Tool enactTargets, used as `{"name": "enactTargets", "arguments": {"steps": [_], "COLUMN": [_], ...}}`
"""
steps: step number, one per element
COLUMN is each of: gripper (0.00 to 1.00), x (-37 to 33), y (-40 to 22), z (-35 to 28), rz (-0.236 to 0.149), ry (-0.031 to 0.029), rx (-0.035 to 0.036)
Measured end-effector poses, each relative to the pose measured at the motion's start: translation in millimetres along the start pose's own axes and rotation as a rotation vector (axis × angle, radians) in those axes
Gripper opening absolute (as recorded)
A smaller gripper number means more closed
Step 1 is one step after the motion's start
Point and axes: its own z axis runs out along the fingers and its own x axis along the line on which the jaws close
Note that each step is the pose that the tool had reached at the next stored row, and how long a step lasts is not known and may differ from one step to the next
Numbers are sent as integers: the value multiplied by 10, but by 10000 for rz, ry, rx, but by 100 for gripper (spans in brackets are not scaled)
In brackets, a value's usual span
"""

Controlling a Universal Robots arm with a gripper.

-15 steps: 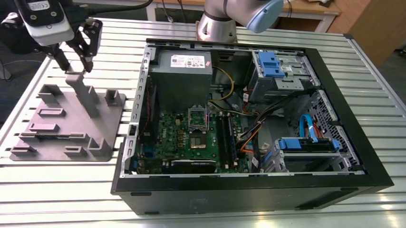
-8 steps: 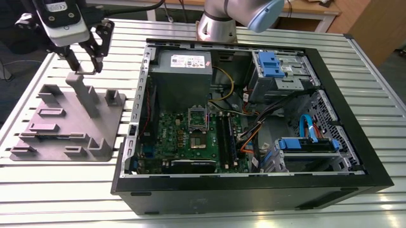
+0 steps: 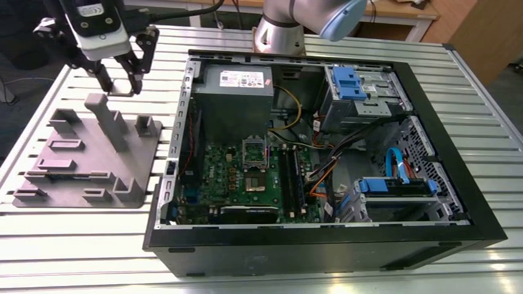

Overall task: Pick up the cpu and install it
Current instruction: 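Pick up the cpu and move it towards the insertion slot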

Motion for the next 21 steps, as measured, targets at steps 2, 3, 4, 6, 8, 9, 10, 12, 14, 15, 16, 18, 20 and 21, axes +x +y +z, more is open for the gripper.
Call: {"name": "enactTargets", "arguments": {"steps": [2, 3, 4, 6, 8, 9, 10, 12, 14, 15, 16, 18, 20, 21], "gripper": [47, 47, 47, 47, 47, 47, 47, 47, 47, 47, 47, 47, 47, 47], "x": [-36, -54, -71, -108, -142, -159, -177, -216, -255, -274, -293, -332, -372, -393], "y": [1, 1, 1, 2, 2, 3, 3, 4, 4, 4, 5, 6, 6, 7], "z": [-1, -1, -1, -2, -3, -3, -4, -5, -6, -7, -6, -7, -8, -9], "rz": [0, 0, 0, 1, 1, 2, 3, 2, 2, 3, 2, 4, 5, 4], "ry": [7, 10, 13, 19, 26, 29, 33, 40, 47, 52, 54, 61, 70, 74], "rx": [0, 0, 0, 0, 0, 0, 1, 1, 1, 1, 1, 1, 1, 0]}}
